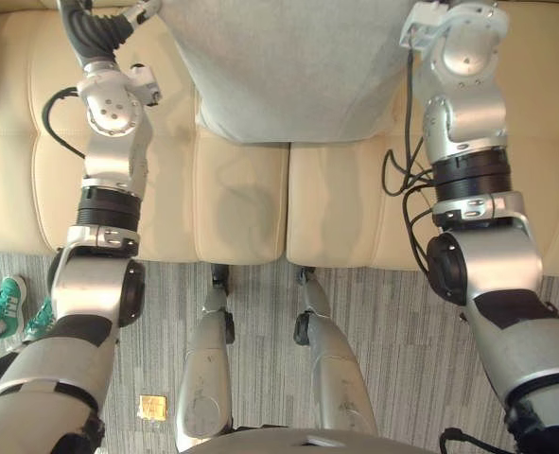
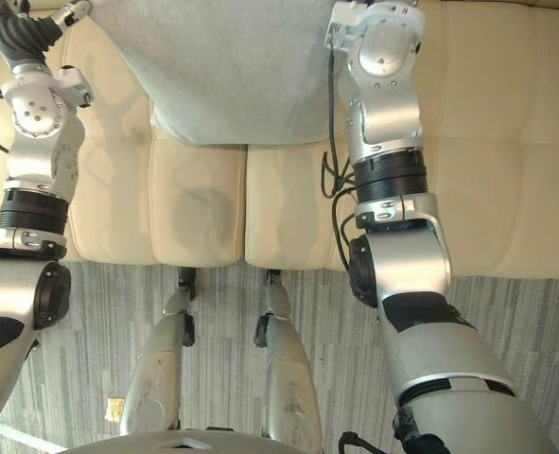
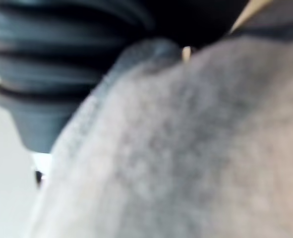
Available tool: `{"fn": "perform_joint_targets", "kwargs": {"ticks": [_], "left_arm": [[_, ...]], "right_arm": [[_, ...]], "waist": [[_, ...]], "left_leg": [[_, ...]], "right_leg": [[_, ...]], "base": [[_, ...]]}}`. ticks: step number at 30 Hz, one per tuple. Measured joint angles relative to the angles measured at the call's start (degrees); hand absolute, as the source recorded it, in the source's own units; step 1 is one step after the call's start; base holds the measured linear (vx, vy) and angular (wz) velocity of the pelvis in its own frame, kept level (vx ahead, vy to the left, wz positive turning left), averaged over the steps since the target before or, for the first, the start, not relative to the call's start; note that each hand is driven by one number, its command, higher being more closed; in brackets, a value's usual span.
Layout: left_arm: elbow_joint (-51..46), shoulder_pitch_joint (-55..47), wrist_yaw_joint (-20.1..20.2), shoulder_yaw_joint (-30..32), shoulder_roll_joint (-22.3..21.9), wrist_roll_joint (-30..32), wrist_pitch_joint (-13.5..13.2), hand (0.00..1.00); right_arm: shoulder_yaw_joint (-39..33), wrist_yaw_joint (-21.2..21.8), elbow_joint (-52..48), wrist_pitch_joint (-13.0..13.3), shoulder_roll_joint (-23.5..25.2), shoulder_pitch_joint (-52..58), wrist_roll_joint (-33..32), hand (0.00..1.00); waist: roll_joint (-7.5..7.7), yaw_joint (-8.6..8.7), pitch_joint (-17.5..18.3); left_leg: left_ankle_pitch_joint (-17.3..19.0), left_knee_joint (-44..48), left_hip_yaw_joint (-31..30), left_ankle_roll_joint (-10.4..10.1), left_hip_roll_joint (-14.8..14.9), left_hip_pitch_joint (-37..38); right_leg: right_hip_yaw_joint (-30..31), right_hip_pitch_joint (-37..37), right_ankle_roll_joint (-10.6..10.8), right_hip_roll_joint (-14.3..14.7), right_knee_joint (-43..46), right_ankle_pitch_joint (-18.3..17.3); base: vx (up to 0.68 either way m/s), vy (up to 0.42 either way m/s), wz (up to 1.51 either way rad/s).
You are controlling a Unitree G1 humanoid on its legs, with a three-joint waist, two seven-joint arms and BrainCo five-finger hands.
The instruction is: Pick up cushions and gather them together orderly.
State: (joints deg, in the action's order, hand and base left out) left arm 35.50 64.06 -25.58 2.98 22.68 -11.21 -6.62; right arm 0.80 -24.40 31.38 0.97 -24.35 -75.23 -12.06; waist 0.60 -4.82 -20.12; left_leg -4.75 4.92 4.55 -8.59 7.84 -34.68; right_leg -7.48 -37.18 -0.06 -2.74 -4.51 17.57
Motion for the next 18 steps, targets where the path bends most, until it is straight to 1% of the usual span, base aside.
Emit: {"fn": "perform_joint_targets", "kwargs": {"ticks": [2, 4, 7, 9, 11, 13, 15, 16, 17, 18], "left_arm": [[0.0, 0.0, 0.5, 0.5, 0.0, -0.6, 0.4, 0.0], [0.0, -0.1, 1.2, 1.8, 0.0, -3.0, 0.5, 0.0], [-0.3, -0.3, 2.2, 3.3, 0.3, -5.8, 0.5, 0.0], [-2.7, -2.4, 2.5, 4.0, 0.8, -6.7, 0.4, 0.0], [-5.2, -6.3, 3.3, 4.8, 1.3, -6.7, 0.4, 0.0], [-6.7, -11.4, 4.4, 6.2, 2.3, -6.7, 0.2, 0.0], [-8.2, -15.8, 5.3, 7.3, 3.2, -6.7, -0.4, 0.0], [-9.3, -18.9, 5.9, 8.5, 3.2, -6.7, -0.5, 0.0], [-11.0, -22.5, 6.2, 9.4, 3.1, -6.7, -0.8, 0.0], [-12.1, -24.6, 6.4, 10.0, 3.0, -6.8, -0.8, 0.0]], "right_arm": [[0.2, 0.0, 3.9, -0.1, -1.1, -2.4, -2.5, 0.0], [0.2, 0.0, 5.9, -0.2, -2.2, -4.2, -7.4, 0.0], [0.1, 0.2, 5.6, -0.2, -2.1, -4.2, -12.9, 0.0], [-0.6, 0.1, 5.1, -0.2, -2.1, -3.7, -15.8, 0.0], [-3.3, 0.2, 1.4, 0.1, -2.3, -0.8, -17.8, 0.0], [-6.0, 0.4, -2.7, 0.8, -3.9, 3.5, -18.0, 0.0], [-9.4, 0.5, -5.1, 2.2, -6.0, 7.1, -18.2, 0.0], [-12.5, 0.4, -7.0, 3.3, -7.0, 10.5, -19.3, 0.0], [-15.7, 0.4, -9.3, 4.3, -7.6, 14.7, -19.8, 0.0], [-17.4, 0.4, -10.8, 4.6, -7.6, 17.3, -20.0, 0.0]], "waist": [[-0.09, -0.09, -0.1], [-0.15, -0.4, -0.1], [-0.15, -0.45, -0.1], [-0.16, -0.3, -0.1], [-0.19, -0.24, -0.1], [-0.18, -0.13, -0.1], [-0.18, -0.15, -0.1], [-0.15, -0.07, -0.1], [-0.14, -0.02, -0.1], [-0.13, 0.04, -0.1]], "left_leg": [[-1.1, -0.7, 0.2, -0.1, 0.0, 0.2], [-2.1, -2.4, 0.2, -0.1, 0.0, 0.8], [-2.4, -2.6, 0.3, 0.0, 0.0, 1.1], [-2.7, -3.2, 0.5, 0.0, 0.0, 2.1], [-2.7, -3.7, 0.9, 0.0, 0.0, 4.1], [-2.6, -4.1, 1.9, 0.0, -0.1, 6.2], [-2.4, -4.1, 2.4, 0.3, -0.2, 7.1], [-2.3, -4.1, 2.5, 0.4, -0.2, 7.5], [-2.1, -4.1, 2.7, 0.7, -0.2, 7.8], [-2.1, -4.1, 2.8, 0.7, -0.2, 8.0]], "right_leg": [[-0.8, 0.0, 0.0, 0.0, 0.0, 0.0], [-1.0, 0.0, 0.0, 0.0, 0.0, 0.0], [-0.9, 0.3, -0.1, 0.0, 0.0, -0.1], [-0.8, 0.9, -0.1, 0.0, 0.0, -0.1], [-0.5, 2.5, -0.3, 0.1, 0.0, -0.3], [0.1, 4.2, -0.4, 0.1, 0.0, -0.6], [0.6, 4.8, -0.4, 0.1, 0.0, -0.7], [0.7, 5.2, -0.4, 0.1, 0.0, -0.8], [0.8, 5.5, -0.4, 0.2, 0.0, -0.9], [0.9, 5.6, -0.4, 0.2, 0.0, -0.9]], "base": [[0.0, 0.055, 0.22], [-0.03, 0.066, 0.1], [-0.04, 0.076, 0.02], [-0.03, 0.057, -0.03], [-0.02, 0.064, -0.08], [-0.02, 0.073, -0.11], [-0.01, 0.069, -0.09], [-0.01, 0.081, -0.05], [-0.01, 0.066, -0.05], [0.0, 0.052, -0.05]]}}
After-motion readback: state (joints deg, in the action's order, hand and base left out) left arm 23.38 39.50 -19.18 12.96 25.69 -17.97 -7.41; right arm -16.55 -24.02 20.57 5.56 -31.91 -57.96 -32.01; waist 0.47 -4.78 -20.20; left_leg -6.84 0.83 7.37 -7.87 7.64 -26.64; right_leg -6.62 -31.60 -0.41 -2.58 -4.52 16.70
